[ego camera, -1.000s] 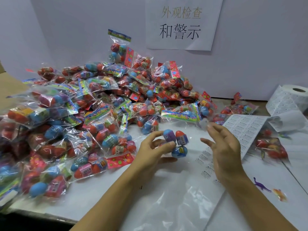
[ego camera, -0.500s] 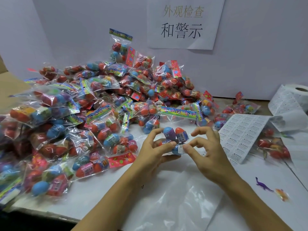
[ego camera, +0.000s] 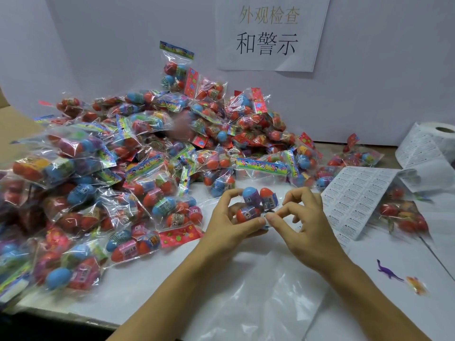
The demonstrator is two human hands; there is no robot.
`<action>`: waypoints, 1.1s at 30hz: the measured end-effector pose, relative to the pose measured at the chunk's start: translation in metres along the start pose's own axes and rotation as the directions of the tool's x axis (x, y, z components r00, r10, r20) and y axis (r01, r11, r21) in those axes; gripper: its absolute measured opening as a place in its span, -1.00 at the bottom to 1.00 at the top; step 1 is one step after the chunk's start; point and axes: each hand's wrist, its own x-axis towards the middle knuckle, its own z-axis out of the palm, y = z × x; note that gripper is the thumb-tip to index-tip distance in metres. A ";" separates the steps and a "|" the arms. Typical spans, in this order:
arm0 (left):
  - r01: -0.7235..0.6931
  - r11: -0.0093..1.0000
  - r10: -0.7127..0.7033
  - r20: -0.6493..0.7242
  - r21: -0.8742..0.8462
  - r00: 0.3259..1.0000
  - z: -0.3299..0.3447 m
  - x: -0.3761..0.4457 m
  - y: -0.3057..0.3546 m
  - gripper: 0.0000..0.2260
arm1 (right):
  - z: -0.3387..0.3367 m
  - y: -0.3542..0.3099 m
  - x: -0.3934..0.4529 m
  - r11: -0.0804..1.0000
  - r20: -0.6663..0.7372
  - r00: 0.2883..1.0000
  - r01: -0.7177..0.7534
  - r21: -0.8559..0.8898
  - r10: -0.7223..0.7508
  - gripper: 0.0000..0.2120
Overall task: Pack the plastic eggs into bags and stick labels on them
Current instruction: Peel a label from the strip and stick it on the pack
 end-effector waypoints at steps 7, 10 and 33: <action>-0.119 0.988 0.127 -0.077 0.099 0.989 0.004 0.000 -0.003 -0.49 | 0.005 -0.001 0.000 0.999 -0.127 0.992 0.003 -0.038 -0.008 -0.70; -0.175 0.954 0.213 -0.139 0.244 0.967 0.005 0.001 -0.004 -0.49 | 0.011 -0.004 -0.002 0.998 -0.179 0.984 0.005 -0.059 -0.015 -0.69; -0.124 0.992 0.121 -0.083 -0.026 0.989 0.002 -0.003 0.005 -0.49 | 0.005 -0.005 -0.002 0.973 -0.131 0.977 -0.146 0.179 0.170 -0.85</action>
